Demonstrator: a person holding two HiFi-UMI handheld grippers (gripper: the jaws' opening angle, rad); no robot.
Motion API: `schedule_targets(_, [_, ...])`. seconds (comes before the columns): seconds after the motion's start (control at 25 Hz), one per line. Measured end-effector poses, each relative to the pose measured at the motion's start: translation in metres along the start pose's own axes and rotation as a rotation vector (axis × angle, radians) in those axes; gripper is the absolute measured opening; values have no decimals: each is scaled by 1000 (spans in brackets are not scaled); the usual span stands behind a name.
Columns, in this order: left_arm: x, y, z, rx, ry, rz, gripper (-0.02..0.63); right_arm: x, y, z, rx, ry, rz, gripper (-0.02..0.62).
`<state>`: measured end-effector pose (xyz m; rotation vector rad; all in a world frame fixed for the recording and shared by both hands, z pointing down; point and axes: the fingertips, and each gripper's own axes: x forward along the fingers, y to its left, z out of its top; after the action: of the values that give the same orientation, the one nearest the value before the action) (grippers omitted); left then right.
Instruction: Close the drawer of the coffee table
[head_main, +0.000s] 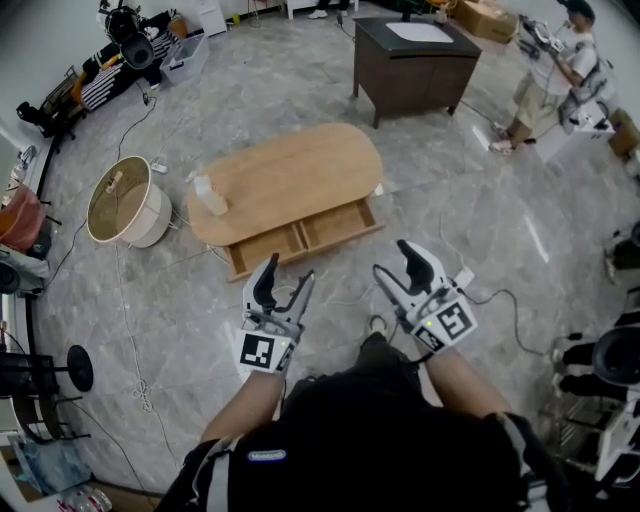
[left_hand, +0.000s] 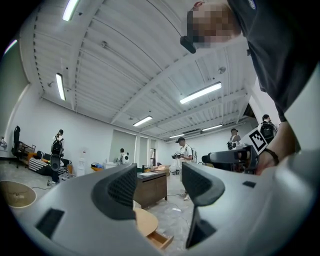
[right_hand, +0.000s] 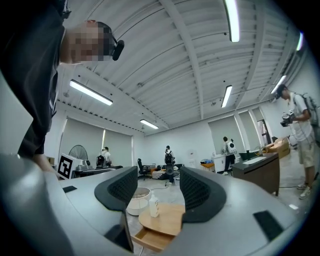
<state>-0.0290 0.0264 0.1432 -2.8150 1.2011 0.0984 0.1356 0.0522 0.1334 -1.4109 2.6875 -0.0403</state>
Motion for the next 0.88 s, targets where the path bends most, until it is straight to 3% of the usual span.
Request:
schedule_targets(0.16, [36, -7, 11, -49, -24, 5, 261, -7, -32, 3, 14, 0, -22, 238])
schedule_targets(0.44, [88, -24, 6, -51, -13, -4, 261, -14, -90, 8, 18, 4, -51, 238])
schedule_targets(0.88, [149, -51, -47, -13, 53, 1, 261, -18, -171, -26, 25, 42, -49, 238])
